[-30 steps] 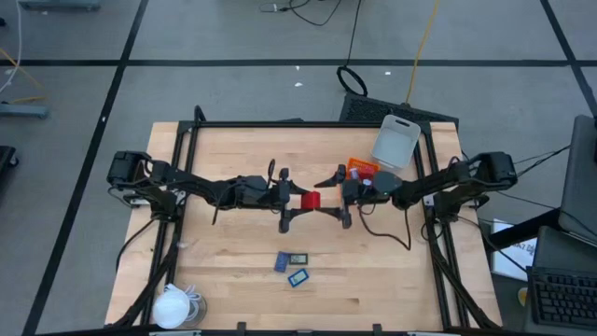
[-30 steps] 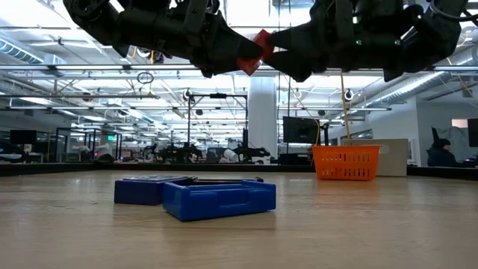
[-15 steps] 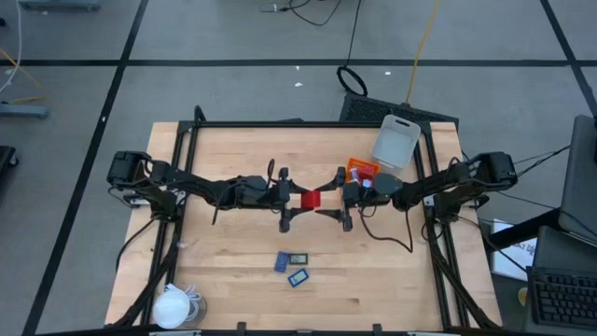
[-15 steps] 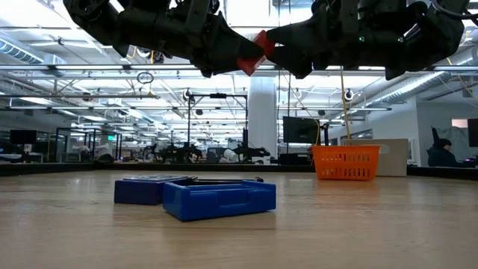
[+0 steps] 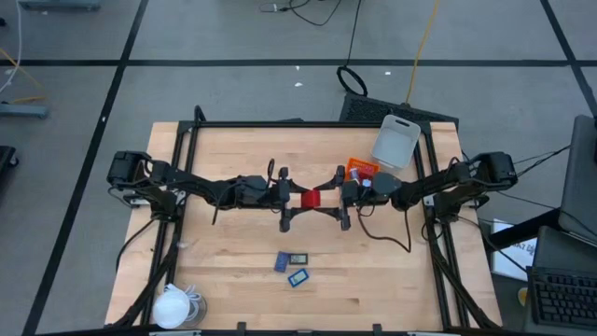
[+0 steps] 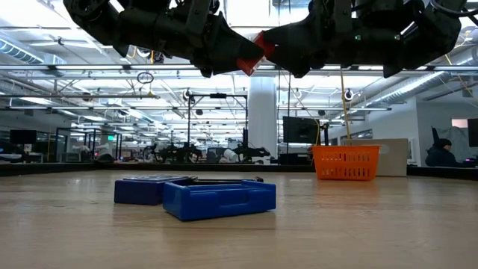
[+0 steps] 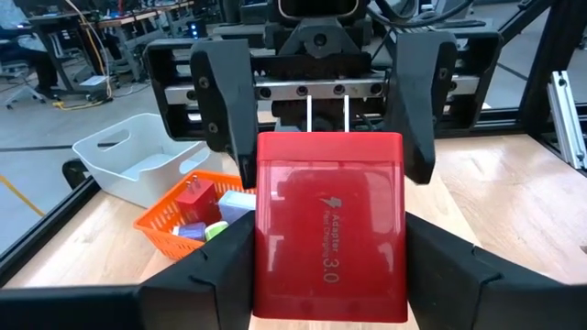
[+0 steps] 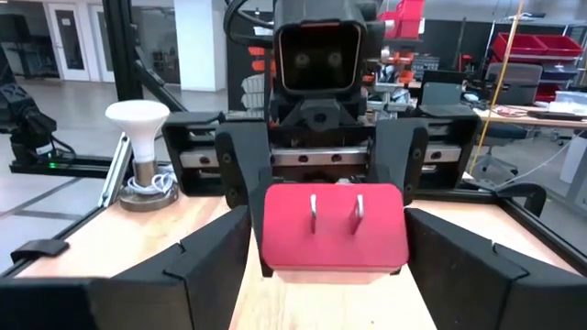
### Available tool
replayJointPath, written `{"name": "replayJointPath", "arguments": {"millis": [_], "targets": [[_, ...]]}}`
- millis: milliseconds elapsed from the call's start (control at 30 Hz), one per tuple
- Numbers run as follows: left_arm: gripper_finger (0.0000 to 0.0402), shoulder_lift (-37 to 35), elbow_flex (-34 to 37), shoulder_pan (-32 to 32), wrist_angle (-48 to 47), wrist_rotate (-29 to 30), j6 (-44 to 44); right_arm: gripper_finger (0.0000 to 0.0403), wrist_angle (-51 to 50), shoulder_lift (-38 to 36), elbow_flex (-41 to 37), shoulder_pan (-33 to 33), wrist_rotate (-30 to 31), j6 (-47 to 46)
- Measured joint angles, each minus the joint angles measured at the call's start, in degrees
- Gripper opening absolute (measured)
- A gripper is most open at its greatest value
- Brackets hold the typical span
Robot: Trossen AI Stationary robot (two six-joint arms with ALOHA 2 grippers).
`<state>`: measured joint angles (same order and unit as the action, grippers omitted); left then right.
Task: Pick & Place Office items
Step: Put the red charger adapter into the orange bin
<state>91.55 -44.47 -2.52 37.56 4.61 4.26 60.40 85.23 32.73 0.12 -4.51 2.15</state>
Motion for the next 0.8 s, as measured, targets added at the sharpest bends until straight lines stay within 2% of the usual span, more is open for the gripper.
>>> {"name": "replayJointPath", "arguments": {"millis": [100, 300, 567, 800], "targets": [[0.0228, 0.0, 0.0, 0.0, 0.0, 0.0, 0.0, 0.0267, -0.2, 0.0, 0.0, 0.0, 0.0, 0.1], [0.0211, 0.0, 0.0, 0.0, 0.0, 0.0, 0.0, 0.0264, -0.4, 0.0, 0.0, 0.0, 0.1, 0.6], [0.0231, 0.0, 0.0, 0.0, 0.0, 0.1, -0.1, 0.0209, -0.4, 0.0, 0.0, 0.0, 0.4, 0.7], [0.0213, 0.0, 0.0, 0.0, -0.1, 0.1, -0.2, 0.0206, -0.7, 0.0, 0.0, 0.0, 0.2, 0.7]]}}
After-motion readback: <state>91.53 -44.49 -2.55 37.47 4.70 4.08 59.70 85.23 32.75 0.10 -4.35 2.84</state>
